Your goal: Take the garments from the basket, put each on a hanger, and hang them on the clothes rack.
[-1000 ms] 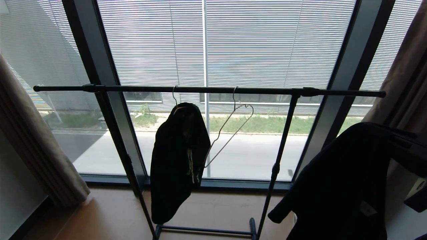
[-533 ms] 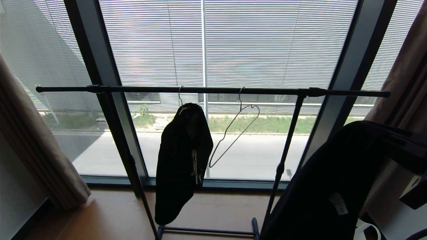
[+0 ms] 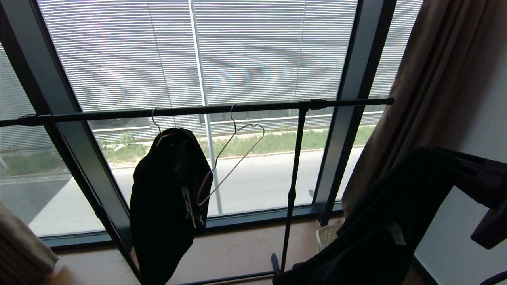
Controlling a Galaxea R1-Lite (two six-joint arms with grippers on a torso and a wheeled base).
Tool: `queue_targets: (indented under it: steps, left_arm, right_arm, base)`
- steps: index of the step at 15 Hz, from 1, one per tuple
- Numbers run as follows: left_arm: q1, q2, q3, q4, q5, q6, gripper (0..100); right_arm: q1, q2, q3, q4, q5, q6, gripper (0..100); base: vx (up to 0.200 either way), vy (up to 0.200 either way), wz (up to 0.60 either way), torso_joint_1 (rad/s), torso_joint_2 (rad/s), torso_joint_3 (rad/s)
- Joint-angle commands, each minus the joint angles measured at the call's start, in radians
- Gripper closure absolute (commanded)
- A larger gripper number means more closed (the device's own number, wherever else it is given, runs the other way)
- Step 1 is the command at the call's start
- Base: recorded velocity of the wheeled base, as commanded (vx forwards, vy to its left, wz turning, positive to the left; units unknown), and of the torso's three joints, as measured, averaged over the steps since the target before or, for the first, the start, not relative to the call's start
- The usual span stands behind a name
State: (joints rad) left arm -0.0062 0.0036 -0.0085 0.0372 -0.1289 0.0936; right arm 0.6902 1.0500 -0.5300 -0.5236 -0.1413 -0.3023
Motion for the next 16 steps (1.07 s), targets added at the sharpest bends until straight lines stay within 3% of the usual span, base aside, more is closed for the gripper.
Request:
queue_targets:
  steps: [1,9,10,11,13,14,15,16]
  left_arm:
    - [0.0,-0.001,0.001,0.0,0.0,-0.002,0]
    - [-0.001,0.018,0.001,0.003,0.002,0.003,0]
    - [0.012,0.049,-0.001,0.003,0.008,0.028,0]
    - [0.035,0.082,-0.002,0.003,0.003,0.1,0]
    - [0.043,0.153,-0.004,0.0,-0.02,0.138,0]
    - [0.043,0.153,-0.004,0.0,-0.02,0.138,0]
    - [0.041,0.243,-0.11,-0.002,-0.028,0.126,0]
    - [0.02,0.388,-0.206,-0.005,-0.064,0.032,0]
  right_arm:
    - [0.0,0.004,0.005,-0.003,0.0,0.0,100]
    - [0.0,0.05,0.019,-0.001,-0.003,0.0,100]
    - [0.0,0.076,0.008,-0.001,-0.011,0.0,100]
    - [0.0,0.114,-0.007,-0.003,-0.027,0.002,100]
    - [0.005,0.176,-0.035,-0.001,-0.112,0.003,100]
    - [0.005,0.176,-0.035,-0.001,-0.112,0.003,100]
    - [0.006,0.229,-0.071,-0.003,-0.13,0.019,100]
    - [0.005,0.277,-0.131,0.002,-0.132,0.028,100]
  base:
    - [0.0,0.0,0.0,0.0,0.0,0.0]
    - [0.0,0.0,0.0,0.0,0.0,0.0]
    - [0.0,0.0,0.0,0.0,0.0,0.0]
    - [0.0,0.0,0.0,0.0,0.0,0.0]
    - [0.0,0.0,0.0,0.0,0.0,0.0]
    - [0.0,0.0,0.0,0.0,0.0,0.0]
    - [0.0,0.0,0.0,0.0,0.0,0.0]
    - [0.0,0.0,0.0,0.0,0.0,0.0]
